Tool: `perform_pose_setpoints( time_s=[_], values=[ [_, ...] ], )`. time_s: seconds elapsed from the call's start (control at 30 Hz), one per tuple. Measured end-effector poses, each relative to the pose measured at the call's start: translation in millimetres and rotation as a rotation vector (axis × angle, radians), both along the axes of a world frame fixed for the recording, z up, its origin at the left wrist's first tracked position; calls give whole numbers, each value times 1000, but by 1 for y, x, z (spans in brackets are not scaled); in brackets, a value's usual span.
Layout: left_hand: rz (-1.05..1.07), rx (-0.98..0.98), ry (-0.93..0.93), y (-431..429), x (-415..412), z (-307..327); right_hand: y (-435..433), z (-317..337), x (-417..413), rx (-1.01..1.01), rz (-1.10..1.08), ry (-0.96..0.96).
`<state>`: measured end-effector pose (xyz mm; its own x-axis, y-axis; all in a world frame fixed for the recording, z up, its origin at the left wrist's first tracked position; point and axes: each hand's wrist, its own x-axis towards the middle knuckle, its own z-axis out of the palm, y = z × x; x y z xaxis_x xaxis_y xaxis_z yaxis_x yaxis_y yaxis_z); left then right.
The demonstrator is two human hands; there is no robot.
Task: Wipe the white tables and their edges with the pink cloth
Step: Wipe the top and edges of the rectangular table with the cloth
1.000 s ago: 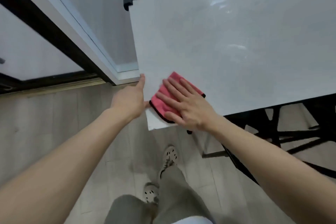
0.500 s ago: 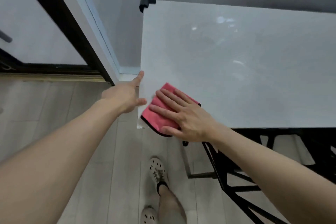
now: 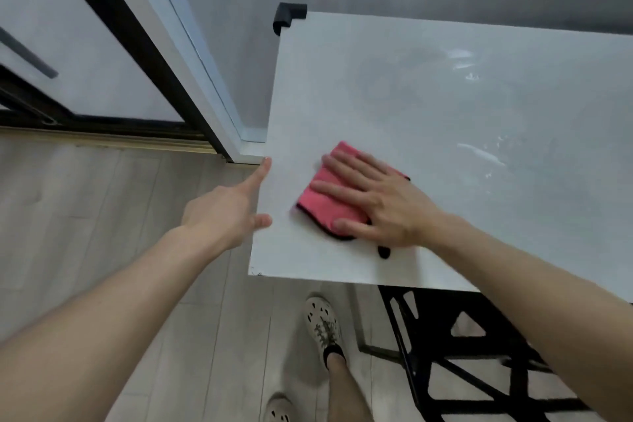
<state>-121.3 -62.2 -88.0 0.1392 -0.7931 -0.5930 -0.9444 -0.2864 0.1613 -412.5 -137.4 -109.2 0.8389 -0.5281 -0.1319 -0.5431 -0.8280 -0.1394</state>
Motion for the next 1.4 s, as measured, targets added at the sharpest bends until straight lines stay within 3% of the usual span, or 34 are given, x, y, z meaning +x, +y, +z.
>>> perform_pose_setpoints(
  time_s=[0.1, 0.17, 0.23, 0.33, 0.4, 0.47, 0.57, 0.6, 0.63, 0.73, 0.8, 0.87, 0.97, 1.1, 1.17, 1.3, 1.4],
  values=[
    [22, -7, 9, 1, 2, -4, -103, 2, -19, -24, -601, -6],
    [28, -19, 21, 2, 4, -7, -125, -3, 1, -30, -864, -29],
    [55, 0, 45, 5, 5, -6, -92, -8, 42, -67, -774, -42],
    [47, 10, 17, 2, 1, -3, 7, -9, 65, -47, -197, -82],
    [59, 35, 18, 1, -1, -1, 22, -4, 52, -23, 33, -39],
    [51, 52, 9, -1, -4, 1, -27, -3, 47, -35, -51, -17],
    [36, 72, -8, -3, -7, 3, -107, 1, 79, -38, -532, -44],
    [43, 72, -5, -2, -6, 2, -107, -1, 102, -21, -605, -51],
    [57, 80, -5, 0, -5, 2, -91, -3, 123, -12, -572, -66],
    [63, 65, -13, 1, -2, 2, -20, -10, 137, -5, -126, -150],
    [68, 78, -4, 1, -5, 6, -32, -11, 115, -25, 8, -161],
    [41, 98, -9, -3, -9, 9, -88, -4, 99, -73, -149, -96],
    [62, 92, 24, -2, -6, 9, -116, 5, 111, 42, -413, -32],
    [54, 56, 10, 0, -3, 9, -24, -4, 100, 0, -4, -115],
    [47, 65, 4, 0, -6, 10, -52, -3, 91, -18, 8, -94],
    [20, 78, -30, -2, -9, 9, -179, 3, 124, -5, -466, -46],
    [-11, 44, -70, -5, -8, 13, -166, -6, 147, -35, -490, -70]
  ],
)
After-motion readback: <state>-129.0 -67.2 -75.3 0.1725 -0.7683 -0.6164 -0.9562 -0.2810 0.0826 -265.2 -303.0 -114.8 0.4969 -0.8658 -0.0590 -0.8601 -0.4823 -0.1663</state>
